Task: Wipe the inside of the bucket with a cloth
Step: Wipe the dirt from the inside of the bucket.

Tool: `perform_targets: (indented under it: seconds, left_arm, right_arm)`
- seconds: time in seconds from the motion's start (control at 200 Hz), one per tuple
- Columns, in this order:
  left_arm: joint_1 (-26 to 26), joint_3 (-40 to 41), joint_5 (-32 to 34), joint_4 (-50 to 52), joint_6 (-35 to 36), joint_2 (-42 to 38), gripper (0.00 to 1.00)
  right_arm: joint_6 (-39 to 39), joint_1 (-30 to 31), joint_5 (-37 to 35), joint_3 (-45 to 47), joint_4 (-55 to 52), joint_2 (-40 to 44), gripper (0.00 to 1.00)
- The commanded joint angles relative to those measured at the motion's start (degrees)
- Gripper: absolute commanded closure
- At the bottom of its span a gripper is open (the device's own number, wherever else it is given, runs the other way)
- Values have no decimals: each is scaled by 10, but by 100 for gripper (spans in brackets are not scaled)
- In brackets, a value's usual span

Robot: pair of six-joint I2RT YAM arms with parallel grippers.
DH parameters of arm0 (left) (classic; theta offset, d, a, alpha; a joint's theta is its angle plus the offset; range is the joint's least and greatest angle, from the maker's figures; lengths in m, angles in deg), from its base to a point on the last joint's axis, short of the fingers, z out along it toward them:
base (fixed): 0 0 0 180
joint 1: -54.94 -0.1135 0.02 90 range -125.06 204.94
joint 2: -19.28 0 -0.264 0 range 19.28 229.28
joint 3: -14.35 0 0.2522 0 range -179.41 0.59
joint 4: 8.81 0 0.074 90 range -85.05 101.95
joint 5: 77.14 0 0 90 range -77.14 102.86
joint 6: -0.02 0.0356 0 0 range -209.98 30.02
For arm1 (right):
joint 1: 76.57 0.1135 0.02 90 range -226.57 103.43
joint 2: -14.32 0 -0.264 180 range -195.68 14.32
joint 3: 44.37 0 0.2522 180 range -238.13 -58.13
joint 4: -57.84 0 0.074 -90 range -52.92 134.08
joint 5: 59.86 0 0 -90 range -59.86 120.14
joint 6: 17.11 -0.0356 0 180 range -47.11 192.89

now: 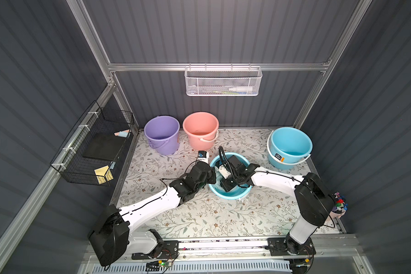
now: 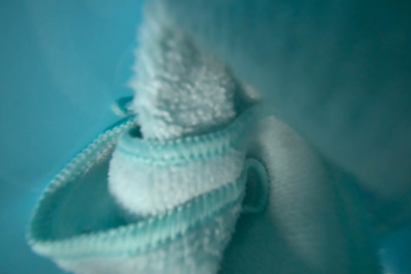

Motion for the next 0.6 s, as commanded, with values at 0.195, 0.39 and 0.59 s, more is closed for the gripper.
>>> perform_targets:
  seconds: [0.195, 0.39, 0.59]
  left_arm:
    - [17, -15, -77, 29, 21, 3, 100]
    - [18, -13, -72, 37, 22, -7, 100]
    - [18, -12, -69, 41, 21, -14, 100]
  right_arm:
    - [95, 41, -200, 22, 253, 43, 100]
    - [274, 53, -332, 24, 278, 42, 100]
    - [459, 51, -440, 23, 271, 34, 100]
